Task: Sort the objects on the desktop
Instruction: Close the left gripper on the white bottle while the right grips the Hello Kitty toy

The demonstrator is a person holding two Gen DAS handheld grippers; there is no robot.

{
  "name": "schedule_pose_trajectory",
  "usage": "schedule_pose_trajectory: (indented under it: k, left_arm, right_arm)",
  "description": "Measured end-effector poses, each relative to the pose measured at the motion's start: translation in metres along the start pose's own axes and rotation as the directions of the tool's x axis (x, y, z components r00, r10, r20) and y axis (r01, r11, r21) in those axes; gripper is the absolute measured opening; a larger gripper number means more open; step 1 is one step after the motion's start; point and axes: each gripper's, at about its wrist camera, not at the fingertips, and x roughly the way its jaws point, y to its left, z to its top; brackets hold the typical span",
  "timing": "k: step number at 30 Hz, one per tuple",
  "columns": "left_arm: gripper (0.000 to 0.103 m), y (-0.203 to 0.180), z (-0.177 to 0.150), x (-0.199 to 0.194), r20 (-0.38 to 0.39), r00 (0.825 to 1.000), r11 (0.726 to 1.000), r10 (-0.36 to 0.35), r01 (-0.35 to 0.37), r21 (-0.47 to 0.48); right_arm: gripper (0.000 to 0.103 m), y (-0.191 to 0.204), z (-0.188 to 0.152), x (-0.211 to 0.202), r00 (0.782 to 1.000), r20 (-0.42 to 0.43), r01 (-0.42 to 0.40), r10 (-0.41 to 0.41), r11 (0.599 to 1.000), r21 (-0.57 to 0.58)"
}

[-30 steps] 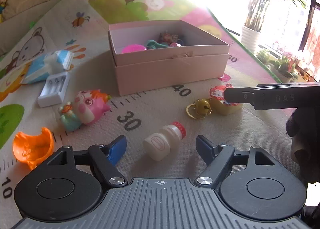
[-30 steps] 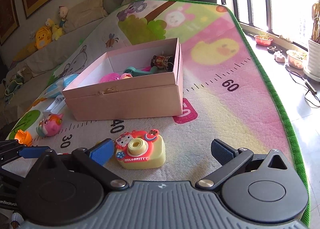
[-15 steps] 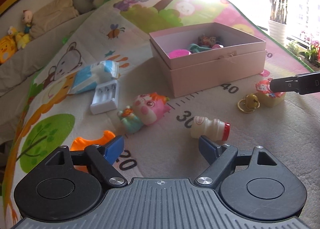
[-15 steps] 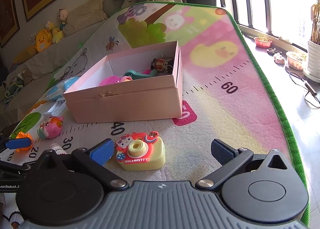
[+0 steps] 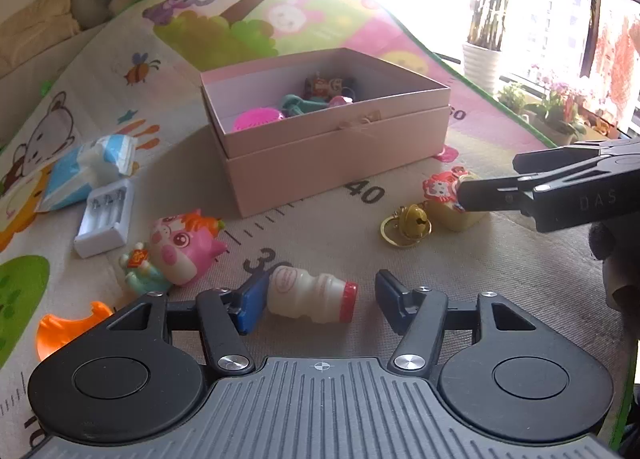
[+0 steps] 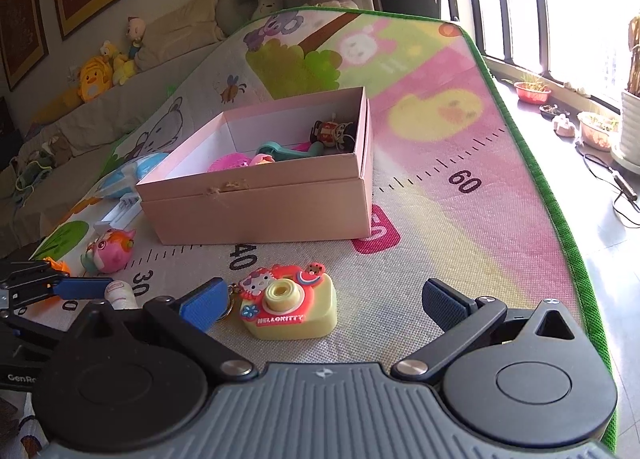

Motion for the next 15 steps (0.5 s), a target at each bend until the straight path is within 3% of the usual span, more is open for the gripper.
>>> schedule_pose_trajectory:
  k: [2, 5, 11, 14, 15]
  left_arm:
    - [0.051, 0.001, -0.001, -0.001, 0.005, 1.000, 1.000, 0.003, -0.003, -0.010]
    - [0.051, 0.005, -0.005, -0.007, 0.011, 1.000, 0.999, 0.013, -0.012, -0.037]
    - [0.051, 0.010, -0.015, -0.022, 0.020, 1.000, 0.998, 0.020, -0.019, -0.059]
    - [0.051, 0.007, -0.018, -0.027, 0.021, 0.999, 0.998, 0.025, -0.024, -0.051]
    - [0.051, 0.005, -0.019, -0.029, 0.021, 0.999, 0.999, 0.028, -0.027, -0.046]
  right_arm:
    - [0.102, 0.014, -0.001, 0.000, 1.000, -0.018, -0.010, 0.008, 0.995, -0.102]
    - [0.089, 0.033, -0.004, 0.005, 0.999, -0.052, -0.002, -0.010, 0.972, -0.236]
    - [0.084, 0.033, 0.005, 0.015, 0.996, -0.068, 0.034, -0.049, 0.977, -0.212]
    - [0.058, 0.031, 0.005, 0.019, 0.991, -0.132, 0.002, -0.030, 0.978, -0.210]
    - [0.056, 0.031, 0.005, 0.017, 0.990, -0.136, -0.002, -0.027, 0.978, -0.207]
